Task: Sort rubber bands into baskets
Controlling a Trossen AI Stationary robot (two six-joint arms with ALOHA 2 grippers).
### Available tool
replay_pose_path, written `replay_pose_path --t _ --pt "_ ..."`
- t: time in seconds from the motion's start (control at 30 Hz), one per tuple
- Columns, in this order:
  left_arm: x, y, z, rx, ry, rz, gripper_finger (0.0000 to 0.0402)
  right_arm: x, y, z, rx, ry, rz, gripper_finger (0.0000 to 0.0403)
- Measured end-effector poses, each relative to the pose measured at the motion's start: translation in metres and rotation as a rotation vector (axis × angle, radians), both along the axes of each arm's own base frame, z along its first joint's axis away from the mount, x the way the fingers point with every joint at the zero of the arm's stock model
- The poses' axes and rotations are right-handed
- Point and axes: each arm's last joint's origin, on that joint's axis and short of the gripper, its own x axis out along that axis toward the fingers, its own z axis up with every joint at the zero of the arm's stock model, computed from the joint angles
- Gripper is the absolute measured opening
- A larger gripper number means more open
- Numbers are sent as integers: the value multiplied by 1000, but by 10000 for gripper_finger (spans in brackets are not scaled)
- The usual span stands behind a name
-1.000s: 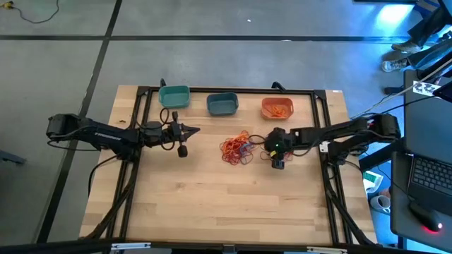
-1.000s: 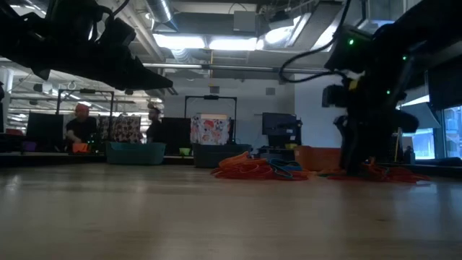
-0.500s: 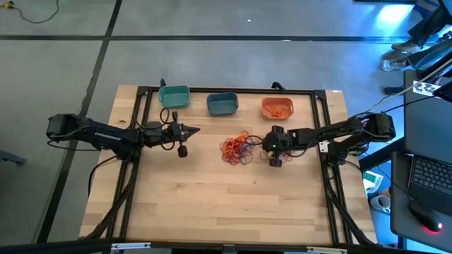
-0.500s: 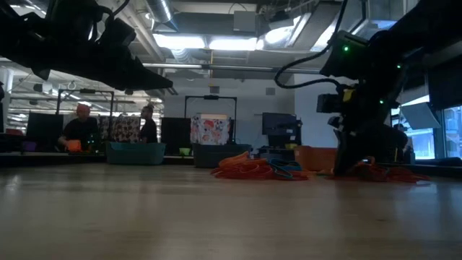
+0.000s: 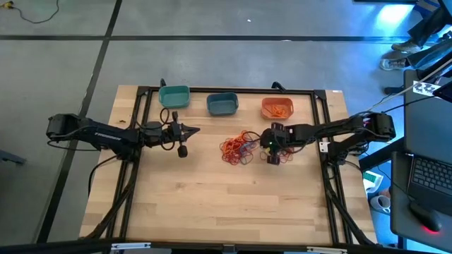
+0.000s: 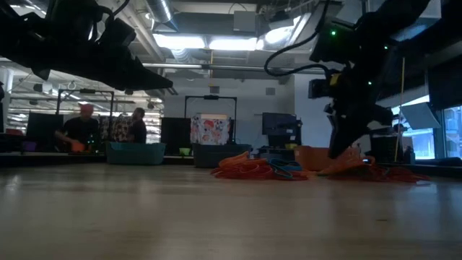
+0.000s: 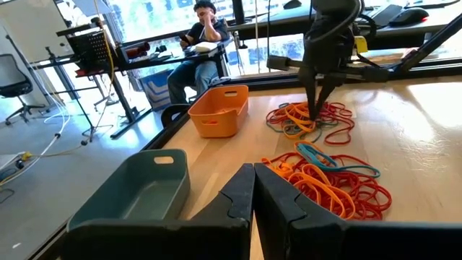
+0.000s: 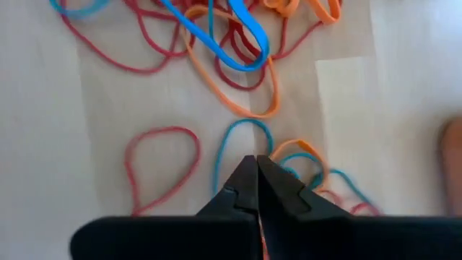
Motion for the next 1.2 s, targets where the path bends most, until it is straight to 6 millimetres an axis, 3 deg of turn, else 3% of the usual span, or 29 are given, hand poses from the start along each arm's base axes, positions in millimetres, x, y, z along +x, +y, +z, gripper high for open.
replay_pose_path --t 0.23,0.5,0.6,0.77,1.2 --pt "0 0 0 -2 0 0 5 -1 2 -6 79 23 -53 49" --pt "0 0 0 -3 0 0 5 2 -2 -24 -56 128 -14 99" --pt "0 0 0 1 2 0 5 3 -2 -27 -73 141 -18 86" --pt "0 0 0 3 2 -1 5 2 -2 -25 -80 133 -16 13" --pt "0 0 0 3 2 -1 5 -6 -1 12 -69 -39 -25 9"
